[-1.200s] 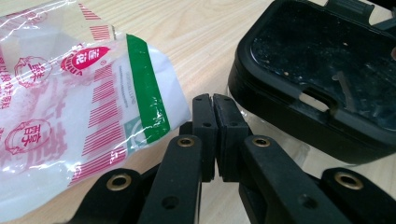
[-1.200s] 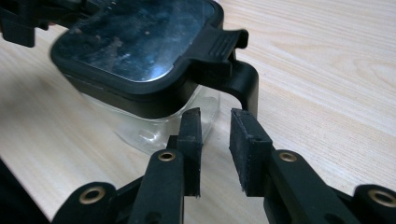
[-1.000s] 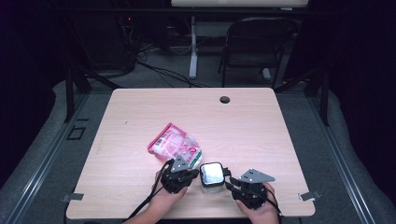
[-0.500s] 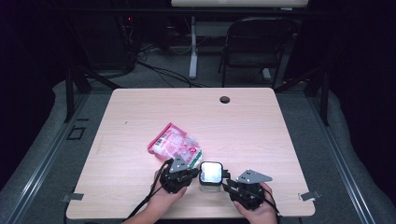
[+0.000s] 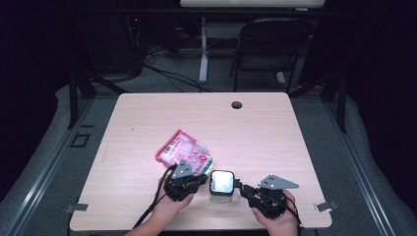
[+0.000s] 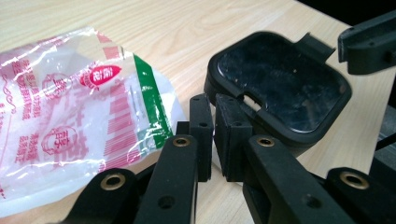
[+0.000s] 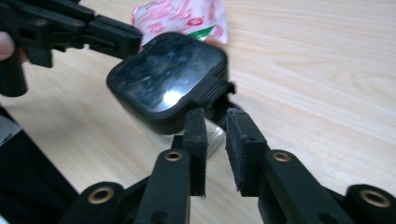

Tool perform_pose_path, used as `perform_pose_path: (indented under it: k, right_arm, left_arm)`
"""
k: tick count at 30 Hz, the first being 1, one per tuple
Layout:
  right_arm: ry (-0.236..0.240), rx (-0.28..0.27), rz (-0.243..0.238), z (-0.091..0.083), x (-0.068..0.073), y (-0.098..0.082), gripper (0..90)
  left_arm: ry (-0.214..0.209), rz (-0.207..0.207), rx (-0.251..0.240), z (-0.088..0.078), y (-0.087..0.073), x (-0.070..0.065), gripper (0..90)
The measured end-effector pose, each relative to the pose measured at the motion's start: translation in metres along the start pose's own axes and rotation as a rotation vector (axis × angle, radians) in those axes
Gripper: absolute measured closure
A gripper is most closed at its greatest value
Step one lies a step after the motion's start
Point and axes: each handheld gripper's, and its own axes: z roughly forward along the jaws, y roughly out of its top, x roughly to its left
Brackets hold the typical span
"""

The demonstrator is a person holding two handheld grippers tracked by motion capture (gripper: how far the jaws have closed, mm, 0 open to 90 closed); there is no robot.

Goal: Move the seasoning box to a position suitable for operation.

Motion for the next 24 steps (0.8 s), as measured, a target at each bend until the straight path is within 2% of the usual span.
perform_pose_path:
  k: [6, 13, 24]
  right_arm:
    - [-0.019, -0.02, 0.037, -0.001, -0.004, 0.01, 82.2]
    - [-0.015, -0.024, 0.03, 0.008, 0.002, 0.019, 82.4]
    - [-0.018, -0.027, 0.034, 0.014, 0.001, 0.021, 83.6]
  left_arm:
    - [-0.012, 0.012, -0.009, -0.003, 0.003, 0.0, 86.1]
    - [-0.014, 0.03, 0.009, -0.002, 0.001, -0.003, 86.9]
    - [-0.052, 0.035, 0.029, -0.002, -0.003, -0.004, 86.7]
